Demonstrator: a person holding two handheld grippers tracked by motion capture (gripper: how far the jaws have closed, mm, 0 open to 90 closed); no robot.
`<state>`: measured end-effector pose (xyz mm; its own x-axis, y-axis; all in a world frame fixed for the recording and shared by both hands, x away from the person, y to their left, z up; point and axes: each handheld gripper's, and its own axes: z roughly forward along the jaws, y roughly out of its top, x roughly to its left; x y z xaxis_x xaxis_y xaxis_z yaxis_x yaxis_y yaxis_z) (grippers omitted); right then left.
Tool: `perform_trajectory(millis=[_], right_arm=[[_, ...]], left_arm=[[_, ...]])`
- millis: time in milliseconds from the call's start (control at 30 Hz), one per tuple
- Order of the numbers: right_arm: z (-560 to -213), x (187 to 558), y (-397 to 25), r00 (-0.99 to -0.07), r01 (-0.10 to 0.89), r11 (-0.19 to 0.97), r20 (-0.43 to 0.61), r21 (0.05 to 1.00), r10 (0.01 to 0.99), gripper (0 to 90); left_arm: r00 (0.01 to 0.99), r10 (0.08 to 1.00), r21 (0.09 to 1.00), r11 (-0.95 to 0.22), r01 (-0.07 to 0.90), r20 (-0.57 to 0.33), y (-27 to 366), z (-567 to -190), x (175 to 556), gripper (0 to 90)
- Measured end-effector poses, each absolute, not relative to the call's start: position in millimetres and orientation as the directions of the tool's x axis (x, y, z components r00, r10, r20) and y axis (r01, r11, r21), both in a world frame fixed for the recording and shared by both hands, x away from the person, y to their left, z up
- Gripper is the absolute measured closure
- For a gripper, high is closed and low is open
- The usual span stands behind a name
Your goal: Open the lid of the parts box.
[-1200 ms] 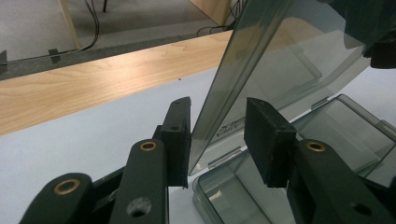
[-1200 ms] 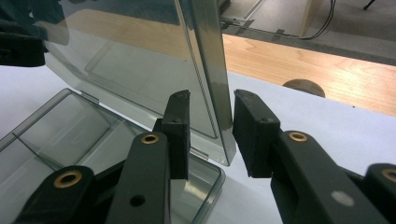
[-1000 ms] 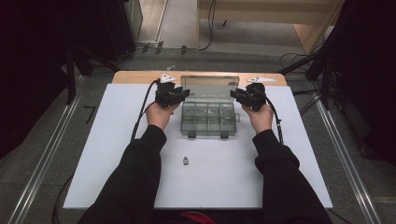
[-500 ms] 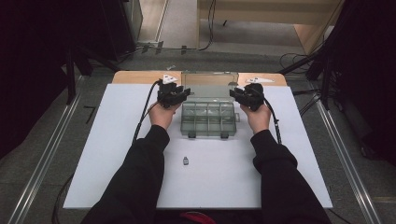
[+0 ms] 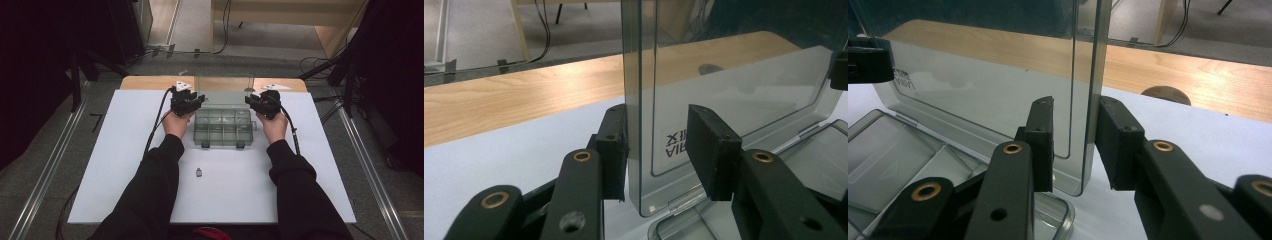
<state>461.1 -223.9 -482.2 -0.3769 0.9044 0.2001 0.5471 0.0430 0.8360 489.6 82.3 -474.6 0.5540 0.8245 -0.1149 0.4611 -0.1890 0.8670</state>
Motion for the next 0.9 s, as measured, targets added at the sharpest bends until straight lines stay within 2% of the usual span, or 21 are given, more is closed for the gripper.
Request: perform_trajectory(millis=[333, 533, 900], right_arm=[[-491, 466, -220, -0.364, 0.554, 0.045, 0.194, 0.831, 0.911, 65.3], [-493, 467, -219, -0.36, 0.556, 0.047, 0.19, 0.83, 0.913, 64.3], [-497, 469, -217, -0.355, 0.563, 0.042, 0.196, 0.825, 0.914, 61.7]], left_arm=[[0.543, 0.832, 0.872, -0.179, 0.455, -0.113, 80, -480, 493, 59.3], [0.542, 0.832, 0.874, -0.174, 0.454, -0.117, 77, -483, 494, 53.5], [0.534, 0.837, 0.876, -0.168, 0.453, -0.116, 74, -489, 496, 49.5]])
